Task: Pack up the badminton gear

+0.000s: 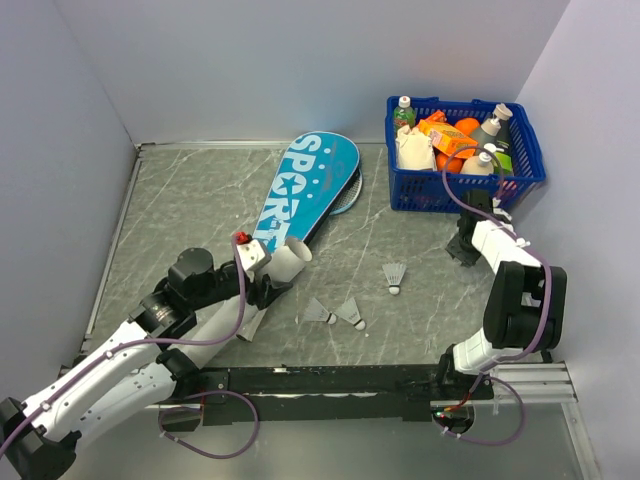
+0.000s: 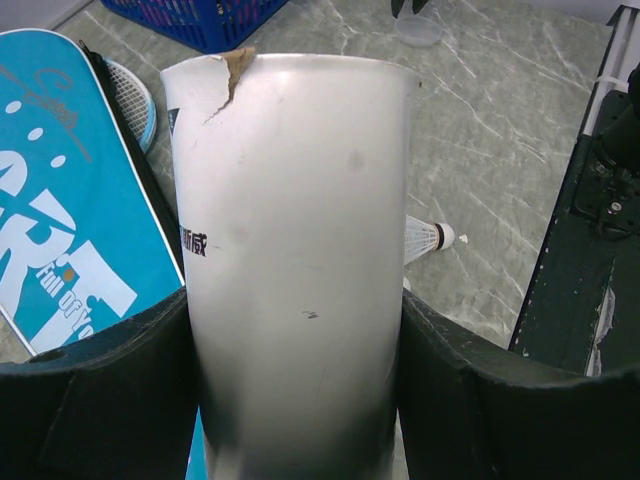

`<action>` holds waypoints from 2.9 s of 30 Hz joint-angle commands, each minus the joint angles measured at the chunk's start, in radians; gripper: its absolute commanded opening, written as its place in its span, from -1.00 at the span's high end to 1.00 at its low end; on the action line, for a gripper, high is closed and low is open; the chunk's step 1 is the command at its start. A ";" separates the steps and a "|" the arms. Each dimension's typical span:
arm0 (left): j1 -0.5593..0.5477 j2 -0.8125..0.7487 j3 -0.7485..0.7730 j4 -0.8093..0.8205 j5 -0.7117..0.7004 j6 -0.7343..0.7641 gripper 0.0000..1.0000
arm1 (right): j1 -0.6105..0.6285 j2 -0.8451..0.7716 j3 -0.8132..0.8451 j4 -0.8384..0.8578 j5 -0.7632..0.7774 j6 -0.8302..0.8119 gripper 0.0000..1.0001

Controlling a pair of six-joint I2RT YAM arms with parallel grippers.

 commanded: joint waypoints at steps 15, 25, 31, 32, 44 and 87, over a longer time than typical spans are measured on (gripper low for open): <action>0.000 -0.039 -0.007 0.046 -0.051 -0.042 0.96 | 0.365 -0.040 0.237 0.028 -0.368 -0.445 -0.34; 0.000 -0.043 0.020 0.014 -0.112 -0.122 0.98 | 0.373 0.154 0.438 -0.167 -0.706 -0.579 -0.43; 0.000 -0.065 0.015 0.013 -0.129 -0.128 0.98 | 0.385 0.180 0.473 -0.245 -0.636 -0.588 -0.43; 0.000 -0.065 0.016 0.013 -0.126 -0.129 0.98 | 0.384 0.175 0.456 -0.248 -0.625 -0.583 -0.43; 0.000 -0.085 0.010 0.016 -0.129 -0.133 0.98 | 0.384 0.147 0.291 -0.175 -0.623 -0.539 -0.43; 0.000 -0.051 0.013 0.019 -0.125 -0.128 0.98 | 0.387 -0.236 0.076 -0.159 -0.593 -0.327 1.00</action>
